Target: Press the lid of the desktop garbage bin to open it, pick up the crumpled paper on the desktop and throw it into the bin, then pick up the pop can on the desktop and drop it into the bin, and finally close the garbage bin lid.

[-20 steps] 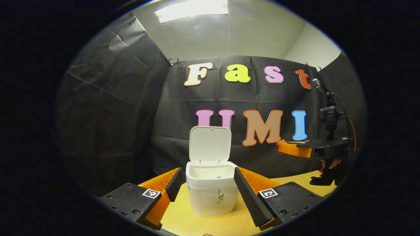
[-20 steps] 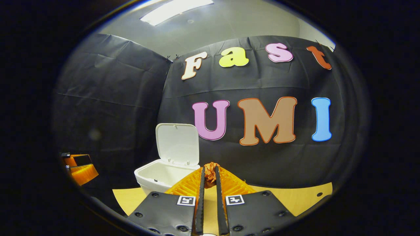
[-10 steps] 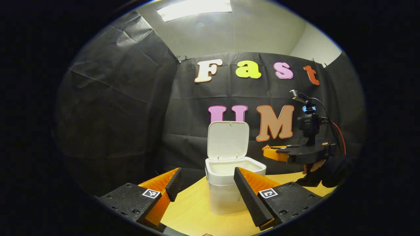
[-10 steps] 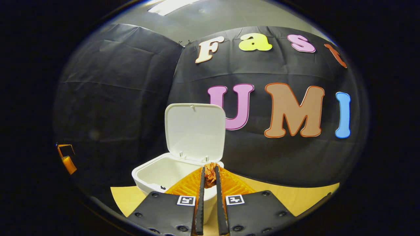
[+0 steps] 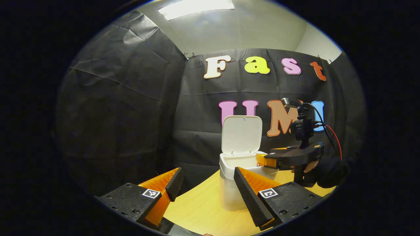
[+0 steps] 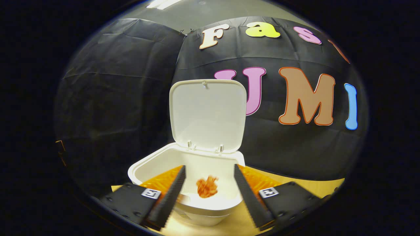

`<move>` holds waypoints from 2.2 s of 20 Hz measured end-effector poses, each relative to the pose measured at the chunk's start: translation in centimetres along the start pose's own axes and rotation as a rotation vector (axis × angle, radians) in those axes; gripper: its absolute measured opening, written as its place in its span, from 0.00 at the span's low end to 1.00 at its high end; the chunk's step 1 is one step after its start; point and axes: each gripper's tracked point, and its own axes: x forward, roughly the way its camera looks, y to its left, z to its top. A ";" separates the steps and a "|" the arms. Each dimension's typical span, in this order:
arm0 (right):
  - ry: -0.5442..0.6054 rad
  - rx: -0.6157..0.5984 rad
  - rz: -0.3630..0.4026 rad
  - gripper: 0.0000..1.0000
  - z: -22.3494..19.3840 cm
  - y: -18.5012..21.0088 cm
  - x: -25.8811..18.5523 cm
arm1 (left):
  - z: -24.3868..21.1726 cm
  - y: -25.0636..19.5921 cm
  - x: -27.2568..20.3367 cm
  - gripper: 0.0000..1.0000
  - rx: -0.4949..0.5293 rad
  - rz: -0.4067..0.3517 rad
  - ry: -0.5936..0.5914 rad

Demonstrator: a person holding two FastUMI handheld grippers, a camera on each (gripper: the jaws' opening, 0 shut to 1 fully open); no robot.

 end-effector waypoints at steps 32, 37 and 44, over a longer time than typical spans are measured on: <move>-0.167 0.135 -0.598 0.98 -2.2 -26.6 -32.6 | -1.7 -28.6 4.2 0.93 -0.033 -0.531 0.018; -0.108 0.170 -0.694 0.98 -5.4 -29.1 -37.4 | -6.8 -32.6 4.1 0.94 -0.033 -0.590 0.136; -0.036 0.214 -0.791 0.98 -8.8 -31.1 -42.1 | -15.0 -36.0 2.9 0.94 -0.007 -0.639 0.308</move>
